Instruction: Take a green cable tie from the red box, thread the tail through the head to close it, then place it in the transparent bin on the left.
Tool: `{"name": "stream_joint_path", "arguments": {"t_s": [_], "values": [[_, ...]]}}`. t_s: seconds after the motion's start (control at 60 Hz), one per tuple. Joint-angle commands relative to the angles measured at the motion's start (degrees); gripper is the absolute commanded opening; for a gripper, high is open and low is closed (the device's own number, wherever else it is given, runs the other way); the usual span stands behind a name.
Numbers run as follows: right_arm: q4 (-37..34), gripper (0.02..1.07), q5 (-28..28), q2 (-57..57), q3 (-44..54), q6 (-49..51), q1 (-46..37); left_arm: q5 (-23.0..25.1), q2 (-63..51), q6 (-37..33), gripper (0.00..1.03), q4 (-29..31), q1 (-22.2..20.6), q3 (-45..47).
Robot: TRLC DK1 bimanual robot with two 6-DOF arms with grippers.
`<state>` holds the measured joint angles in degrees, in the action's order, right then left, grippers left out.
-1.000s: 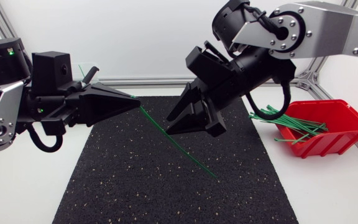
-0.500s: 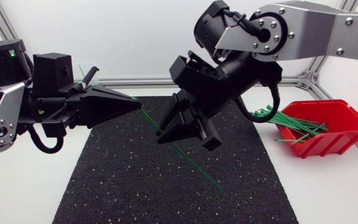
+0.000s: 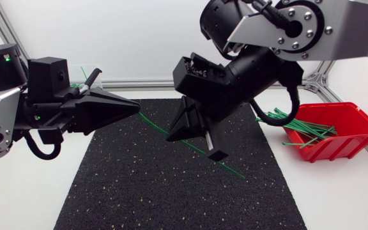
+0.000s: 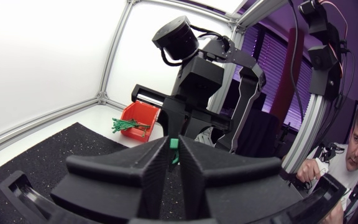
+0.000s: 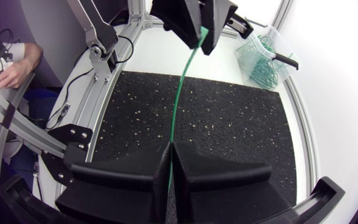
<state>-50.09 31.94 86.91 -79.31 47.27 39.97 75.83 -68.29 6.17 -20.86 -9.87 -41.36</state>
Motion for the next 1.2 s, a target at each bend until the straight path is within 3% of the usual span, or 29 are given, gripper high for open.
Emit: {"name": "stream_joint_path", "arguments": {"t_s": [0.0,0.05,0.15,0.217,0.317,0.567,0.667,0.867,0.95,1.033,1.133,1.183], "values": [[1.4,0.08,-4.6,-1.3,2.4,-1.8,0.9,0.7,1.5,-2.2,0.54,-0.5,1.0,1.3],[3.4,0.08,-8.9,-1.7,3.5,-2.8,1.7,-0.2,1.6,-3.3,0.71,-0.5,2.4,1.0],[7.6,0.08,-18.4,-1.7,5.9,-4.3,3.5,-5.3,1.1,-2.9,0.74,0.3,3.9,-0.2],[14.1,0.08,-29.5,-1.3,9.8,-4.4,6.4,-8.4,0.7,-2.8,0.8,1.6,4.9,-0.8],[20.7,0.08,-40.6,1.2,14.2,-3.8,10.1,-11.8,0.0,-2.7,0.96,3.4,5.5,-1.3],[34.2,0.09,-57.9,9.0,20.4,0.4,15.0,-17.0,1.6,-3.8,0.97,8.8,6.7,-1.1],[40.4,0.1,-64.3,12.9,22.1,2.8,15.7,-20.9,2.1,-7.3,0.97,12.9,6.8,-1.0],[53.7,0.11,-71.8,20.0,25.0,8.3,15.8,-23.8,2.1,-7.6,0.98,13.2,6.5,0.1],[55.9,0.13,-73.0,22.4,25.8,8.8,16.5,-24.5,2.2,-8.0,0.98,13.3,6.4,0.3],[56.1,0.29,-73.1,22.8,27.0,8.8,17.9,-24.9,2.3,-8.2,0.98,13.3,6.3,0.6],[54.2,0.59,-73.1,22.2,28.1,8.7,19.1,-26.1,2.3,-8.5,0.98,13.3,6.2,0.6],[52.8,0.63,-73.0,21.5,28.5,8.4,19.5,-26.2,2.3,-8.6,0.98,13.3,6.2,0.6]]}}
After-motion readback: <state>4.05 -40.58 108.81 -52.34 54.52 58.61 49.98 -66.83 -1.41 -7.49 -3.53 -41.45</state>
